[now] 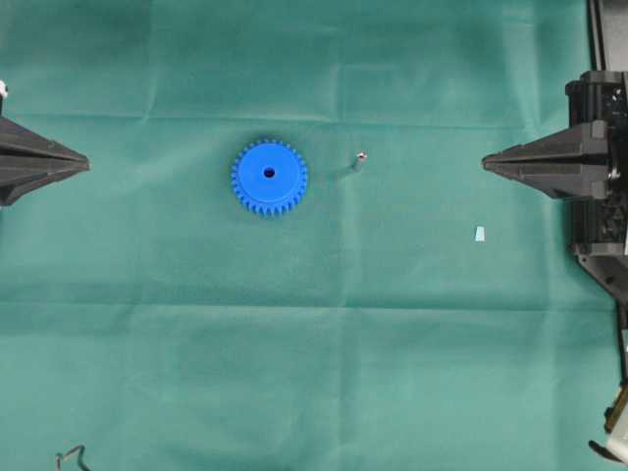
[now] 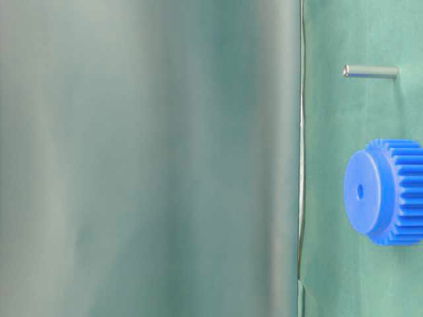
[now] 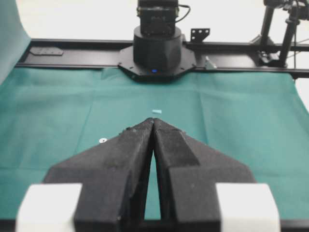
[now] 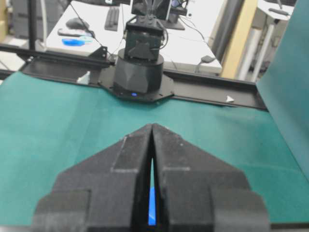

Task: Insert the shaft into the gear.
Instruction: 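Move the open right gripper over the small silver shaft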

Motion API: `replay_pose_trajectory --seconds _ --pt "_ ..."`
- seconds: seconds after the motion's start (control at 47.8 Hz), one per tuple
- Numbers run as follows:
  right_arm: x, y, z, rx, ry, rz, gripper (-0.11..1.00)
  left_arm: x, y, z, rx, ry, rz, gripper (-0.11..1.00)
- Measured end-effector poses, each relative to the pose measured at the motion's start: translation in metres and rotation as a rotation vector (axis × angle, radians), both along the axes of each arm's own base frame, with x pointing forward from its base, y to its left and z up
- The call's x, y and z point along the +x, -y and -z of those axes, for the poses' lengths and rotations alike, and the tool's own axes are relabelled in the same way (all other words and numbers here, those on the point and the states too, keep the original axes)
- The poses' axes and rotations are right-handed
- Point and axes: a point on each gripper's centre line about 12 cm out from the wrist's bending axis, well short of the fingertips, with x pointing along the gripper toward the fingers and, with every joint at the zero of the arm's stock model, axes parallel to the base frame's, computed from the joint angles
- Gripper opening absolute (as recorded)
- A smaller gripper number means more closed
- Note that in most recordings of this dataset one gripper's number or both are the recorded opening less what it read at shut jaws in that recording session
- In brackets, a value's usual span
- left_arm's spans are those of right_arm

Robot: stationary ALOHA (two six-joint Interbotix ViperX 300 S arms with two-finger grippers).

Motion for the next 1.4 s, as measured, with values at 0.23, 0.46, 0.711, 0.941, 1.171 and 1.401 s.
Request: replay_pose_trajectory --seconds 0.23,0.46,0.711,0.941,1.171,1.401 --pt "0.003 0.000 0.004 0.006 -0.077 0.000 0.02 0.002 0.000 0.001 0.005 -0.052 0.002 0.00" --pt "0.015 0.007 0.000 0.009 -0.141 0.031 0.02 0.002 0.000 -0.001 0.005 -0.052 0.002 0.00" --pt "0.040 0.032 0.016 0.039 -0.245 0.134 0.09 0.002 0.000 -0.001 0.001 -0.054 0.002 0.00" --pt "0.070 0.046 0.054 0.061 -0.412 0.170 0.72 0.002 0.000 0.000 0.003 -0.058 0.002 0.00" --pt "0.095 0.057 0.105 0.081 -0.599 0.188 0.89 0.003 0.000 0.000 0.003 -0.061 0.002 0.00" --pt "0.108 0.070 0.145 0.122 -0.713 0.227 0.89 0.003 0.000 0.001 0.005 -0.069 0.002 0.00"
